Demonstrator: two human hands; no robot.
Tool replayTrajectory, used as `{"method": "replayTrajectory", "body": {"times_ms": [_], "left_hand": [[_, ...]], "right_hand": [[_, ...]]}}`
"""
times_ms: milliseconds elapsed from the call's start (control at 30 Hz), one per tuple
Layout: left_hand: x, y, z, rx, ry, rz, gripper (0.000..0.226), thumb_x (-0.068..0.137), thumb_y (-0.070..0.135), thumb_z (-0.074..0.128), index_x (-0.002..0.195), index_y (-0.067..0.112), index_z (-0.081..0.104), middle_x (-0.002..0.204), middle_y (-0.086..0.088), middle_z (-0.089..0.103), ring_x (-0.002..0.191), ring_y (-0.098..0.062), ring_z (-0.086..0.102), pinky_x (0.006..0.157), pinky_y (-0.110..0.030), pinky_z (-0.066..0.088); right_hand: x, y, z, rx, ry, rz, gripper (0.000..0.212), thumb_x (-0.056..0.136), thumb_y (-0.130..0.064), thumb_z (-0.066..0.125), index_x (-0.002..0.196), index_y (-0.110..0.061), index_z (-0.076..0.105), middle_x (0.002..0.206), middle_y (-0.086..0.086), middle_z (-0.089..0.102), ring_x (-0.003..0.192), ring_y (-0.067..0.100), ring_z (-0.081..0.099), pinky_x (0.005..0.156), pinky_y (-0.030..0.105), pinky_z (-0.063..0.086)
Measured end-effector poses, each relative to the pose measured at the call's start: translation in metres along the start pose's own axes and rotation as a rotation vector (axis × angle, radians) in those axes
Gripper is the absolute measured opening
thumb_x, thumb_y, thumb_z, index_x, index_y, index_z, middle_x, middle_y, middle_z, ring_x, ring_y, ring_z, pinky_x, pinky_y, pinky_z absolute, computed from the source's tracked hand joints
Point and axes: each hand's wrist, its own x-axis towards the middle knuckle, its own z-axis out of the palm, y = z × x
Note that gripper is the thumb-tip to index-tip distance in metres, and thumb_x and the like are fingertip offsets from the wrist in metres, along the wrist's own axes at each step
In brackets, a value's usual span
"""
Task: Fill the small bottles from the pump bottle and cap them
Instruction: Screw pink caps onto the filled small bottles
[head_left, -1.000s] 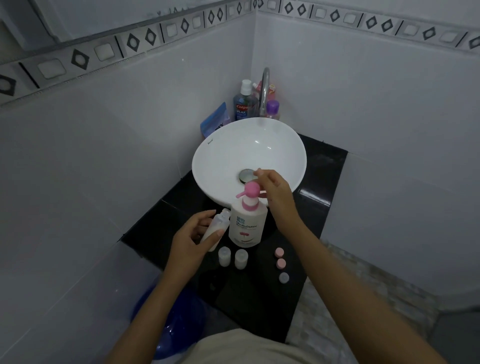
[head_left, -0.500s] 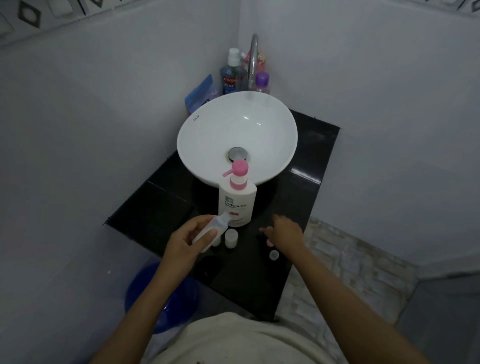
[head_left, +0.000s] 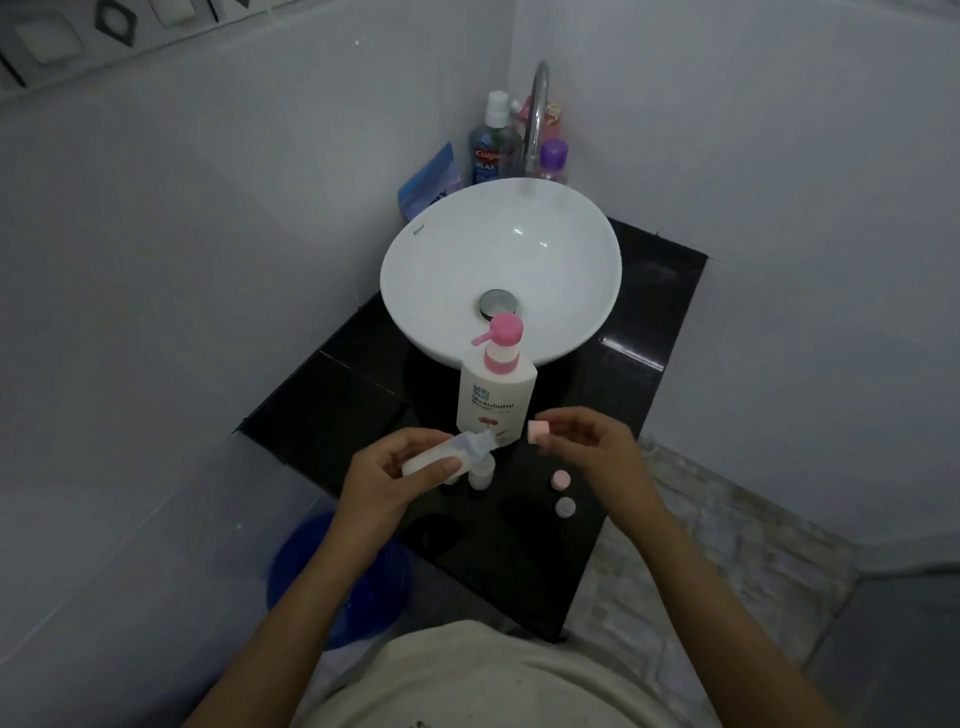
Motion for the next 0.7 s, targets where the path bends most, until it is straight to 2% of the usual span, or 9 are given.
{"method": "replayTrajectory", "body": {"times_ms": [100,200,333,433,500,567,600,633,700], "left_hand": [[-0.001,0.002,0.005,0.009,-0.033,0.004,0.032,0.070,0.016,0.071,0.100,0.007,0.069,0.098,-0.003,0.071,0.084,-0.003,0.066,0.069,-0.014,0.053],[-0.002,0.005,0.011,-0.003,-0.065,0.001,0.037,0.065,0.023,0.070,0.099,0.008,0.069,0.097,-0.003,0.071,0.083,-0.003,0.067,0.069,-0.014,0.053],[-0.002,0.003,0.016,0.016,-0.082,0.004,0.028,0.070,0.012,0.072,0.098,0.007,0.070,0.096,-0.001,0.071,0.083,0.000,0.067,0.069,-0.013,0.052],[-0.002,0.001,0.018,0.035,-0.088,0.019,0.025,0.073,0.007,0.072,0.098,0.006,0.070,0.097,-0.004,0.071,0.084,-0.001,0.066,0.070,-0.013,0.053],[-0.003,0.001,0.017,0.041,-0.089,0.034,0.029,0.071,0.013,0.073,0.099,0.005,0.070,0.098,-0.005,0.071,0.086,-0.003,0.066,0.071,-0.014,0.053],[-0.003,0.002,0.016,0.047,-0.088,0.042,0.034,0.068,0.018,0.073,0.099,0.005,0.070,0.099,-0.006,0.071,0.087,-0.005,0.066,0.072,-0.016,0.054],[-0.003,0.002,0.015,0.049,-0.088,0.043,0.033,0.069,0.015,0.073,0.099,0.004,0.070,0.099,-0.007,0.071,0.088,-0.005,0.066,0.073,-0.016,0.054],[-0.002,0.001,0.015,0.048,-0.088,0.043,0.030,0.071,0.011,0.073,0.100,0.003,0.069,0.100,-0.007,0.070,0.087,-0.005,0.066,0.073,-0.016,0.054],[-0.002,0.002,0.016,0.046,-0.081,0.046,0.028,0.073,0.004,0.072,0.101,0.001,0.069,0.100,-0.008,0.070,0.086,-0.003,0.066,0.072,-0.014,0.053]], "right_hand": [[-0.025,-0.023,0.003,0.061,-0.127,-0.091,0.025,0.079,-0.003,0.068,0.103,-0.011,0.069,0.092,0.003,0.073,0.083,0.008,0.069,0.071,0.012,0.051],[-0.032,-0.025,0.005,0.011,-0.136,-0.172,0.026,0.079,0.002,0.067,0.104,-0.007,0.067,0.094,0.006,0.070,0.081,0.004,0.066,0.072,0.012,0.050],[-0.033,-0.023,0.000,-0.076,-0.150,-0.254,0.028,0.078,0.004,0.067,0.103,-0.008,0.068,0.098,0.011,0.069,0.086,0.015,0.066,0.076,0.016,0.052],[-0.033,-0.023,-0.001,-0.119,-0.173,-0.262,0.027,0.079,0.003,0.067,0.103,-0.008,0.068,0.094,0.007,0.069,0.080,0.008,0.065,0.070,0.015,0.051],[-0.034,-0.024,0.004,-0.140,-0.165,-0.208,0.020,0.082,-0.004,0.067,0.101,-0.009,0.068,0.084,0.004,0.069,0.068,0.006,0.065,0.062,0.016,0.052],[-0.035,-0.025,0.008,-0.207,-0.134,-0.141,0.010,0.087,-0.020,0.063,0.090,-0.011,0.069,0.070,0.002,0.067,0.052,0.008,0.059,0.051,0.020,0.049],[-0.035,-0.027,0.009,-0.262,-0.112,-0.122,0.018,0.088,-0.029,0.059,0.083,-0.014,0.068,0.066,0.001,0.066,0.047,0.008,0.057,0.049,0.021,0.047],[-0.035,-0.028,0.009,-0.289,-0.107,-0.101,0.023,0.090,-0.035,0.055,0.081,-0.017,0.066,0.065,0.001,0.065,0.047,0.009,0.056,0.050,0.022,0.046],[-0.035,-0.032,0.002,-0.255,-0.161,-0.094,0.017,0.090,-0.036,0.053,0.096,-0.023,0.063,0.077,0.001,0.067,0.057,0.014,0.062,0.054,0.024,0.051]]}}
